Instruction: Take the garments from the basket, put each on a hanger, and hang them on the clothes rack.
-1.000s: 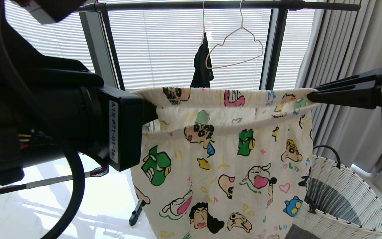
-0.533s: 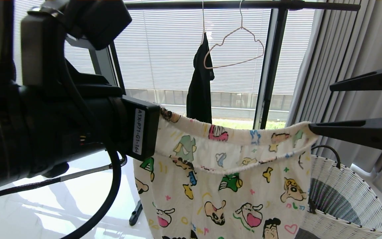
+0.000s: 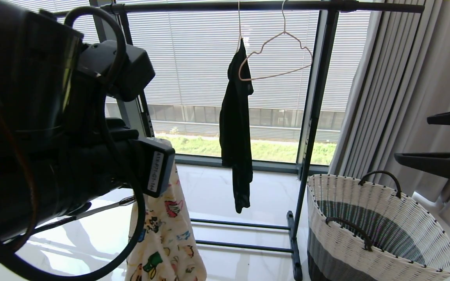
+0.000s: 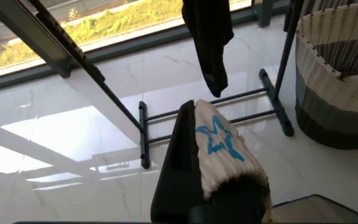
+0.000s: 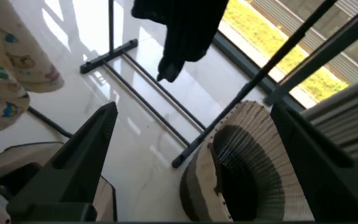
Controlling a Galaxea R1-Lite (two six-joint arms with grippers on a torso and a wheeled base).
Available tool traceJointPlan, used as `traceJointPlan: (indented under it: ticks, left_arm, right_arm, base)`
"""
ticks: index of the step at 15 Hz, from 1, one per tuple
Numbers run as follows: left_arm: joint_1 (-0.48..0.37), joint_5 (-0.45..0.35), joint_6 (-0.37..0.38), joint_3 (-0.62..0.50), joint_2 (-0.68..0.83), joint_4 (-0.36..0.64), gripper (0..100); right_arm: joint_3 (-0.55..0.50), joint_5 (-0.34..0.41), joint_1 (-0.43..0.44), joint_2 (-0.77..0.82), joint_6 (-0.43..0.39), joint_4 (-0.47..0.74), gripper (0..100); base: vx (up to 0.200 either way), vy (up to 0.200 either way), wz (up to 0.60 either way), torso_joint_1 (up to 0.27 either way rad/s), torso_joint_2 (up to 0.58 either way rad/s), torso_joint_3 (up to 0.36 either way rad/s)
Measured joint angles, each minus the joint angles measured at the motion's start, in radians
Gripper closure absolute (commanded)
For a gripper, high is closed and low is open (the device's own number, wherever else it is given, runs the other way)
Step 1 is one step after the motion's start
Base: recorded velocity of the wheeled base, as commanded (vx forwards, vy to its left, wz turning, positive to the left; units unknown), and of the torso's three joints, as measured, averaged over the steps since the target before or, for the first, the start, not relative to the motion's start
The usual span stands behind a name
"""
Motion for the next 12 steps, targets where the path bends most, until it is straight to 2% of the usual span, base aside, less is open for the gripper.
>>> traceJointPlan:
  ticks: [3, 6, 9, 12]
  left_arm:
    - [0.156, 0.026, 0.114, 0.152, -0.125, 0.001, 100]
    - [0.394, 0.031, 0.149, 0.285, -0.261, -0.001, 100]
    - [0.59, 0.033, 0.156, 0.341, -0.34, -0.003, 100]
    - [0.659, 0.032, 0.159, 0.37, -0.374, 0.0, 100]
  right_arm:
    - [0.061, -0.053, -0.202, -0.025, 0.071, -0.003, 0]
    - [0.134, -0.081, -0.389, -0.047, 0.128, -0.004, 0]
    - [0.217, -0.131, -0.454, -0.068, 0.134, -0.032, 0]
    - [0.288, -0.135, -0.461, -0.078, 0.135, -0.175, 0]
  base:
    - [0.0, 0.0, 0.0, 0.0, 0.0, 0.0]
    - [0.0, 0.0, 0.0, 0.0, 0.0, 0.0]
    - [0.0, 0.0, 0.0, 0.0, 0.0, 0.0]
    - [0.0, 0.0, 0.0, 0.015, -0.06, -0.046]
